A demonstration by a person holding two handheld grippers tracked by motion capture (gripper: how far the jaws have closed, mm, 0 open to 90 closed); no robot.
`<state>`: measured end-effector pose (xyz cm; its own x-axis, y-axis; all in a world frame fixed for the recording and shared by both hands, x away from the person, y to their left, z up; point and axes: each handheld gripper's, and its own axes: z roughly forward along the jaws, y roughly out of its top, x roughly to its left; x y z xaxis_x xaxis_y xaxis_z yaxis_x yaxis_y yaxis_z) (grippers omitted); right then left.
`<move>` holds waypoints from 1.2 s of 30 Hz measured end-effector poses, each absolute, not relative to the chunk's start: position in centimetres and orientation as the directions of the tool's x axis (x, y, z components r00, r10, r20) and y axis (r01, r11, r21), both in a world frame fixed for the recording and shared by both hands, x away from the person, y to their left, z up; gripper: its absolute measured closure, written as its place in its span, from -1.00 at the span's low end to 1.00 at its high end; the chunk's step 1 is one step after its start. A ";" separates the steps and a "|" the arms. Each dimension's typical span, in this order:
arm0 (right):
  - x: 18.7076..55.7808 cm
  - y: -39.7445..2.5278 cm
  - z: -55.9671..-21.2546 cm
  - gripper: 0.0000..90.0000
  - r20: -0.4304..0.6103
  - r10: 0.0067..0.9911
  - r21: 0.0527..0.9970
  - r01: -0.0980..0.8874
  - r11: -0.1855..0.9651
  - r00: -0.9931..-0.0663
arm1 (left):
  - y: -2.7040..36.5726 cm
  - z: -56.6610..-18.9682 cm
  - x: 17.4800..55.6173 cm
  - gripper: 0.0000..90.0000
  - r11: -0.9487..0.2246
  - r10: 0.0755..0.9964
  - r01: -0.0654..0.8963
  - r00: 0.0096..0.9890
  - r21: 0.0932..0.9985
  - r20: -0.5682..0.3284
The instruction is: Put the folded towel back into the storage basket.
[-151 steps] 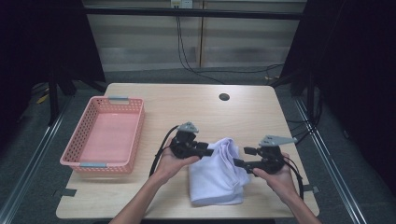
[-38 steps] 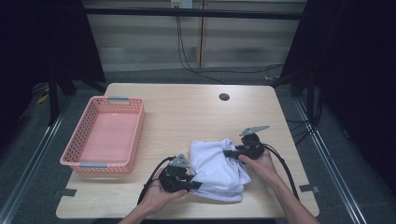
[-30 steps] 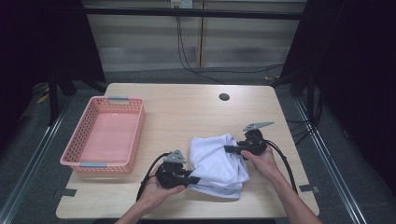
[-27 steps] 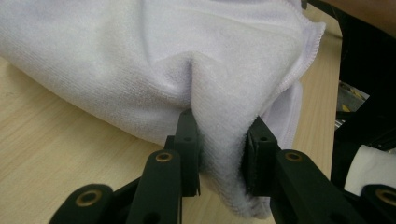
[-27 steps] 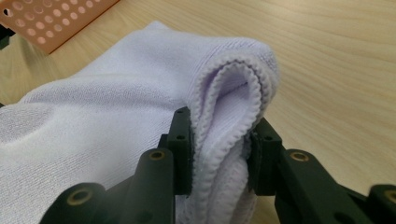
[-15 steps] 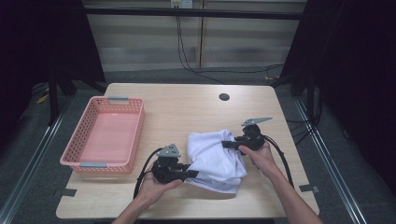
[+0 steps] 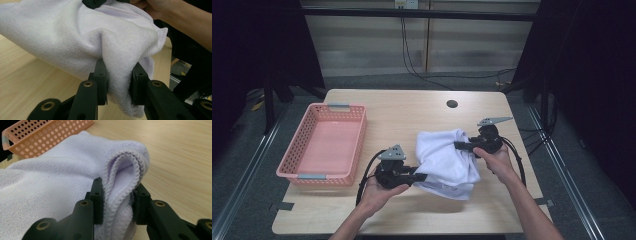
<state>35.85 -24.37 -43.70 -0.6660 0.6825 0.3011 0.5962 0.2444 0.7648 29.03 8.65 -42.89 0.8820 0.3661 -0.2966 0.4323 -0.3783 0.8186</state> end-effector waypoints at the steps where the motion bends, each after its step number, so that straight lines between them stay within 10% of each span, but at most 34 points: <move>1: 35.9 -24.3 -43.6 0.51 0.304 0.684 0.765 0.598 0.240 -0.663 | 8.7 -42.7 29.2 0.60 -0.378 0.367 0.433 0.881 0.818 -0.298; 36: 40.9 -17.7 -37.8 0.53 0.288 0.606 0.821 0.517 0.243 -0.742 | 16.2 -38.7 31.4 0.60 -0.269 0.460 0.431 0.843 0.861 -0.278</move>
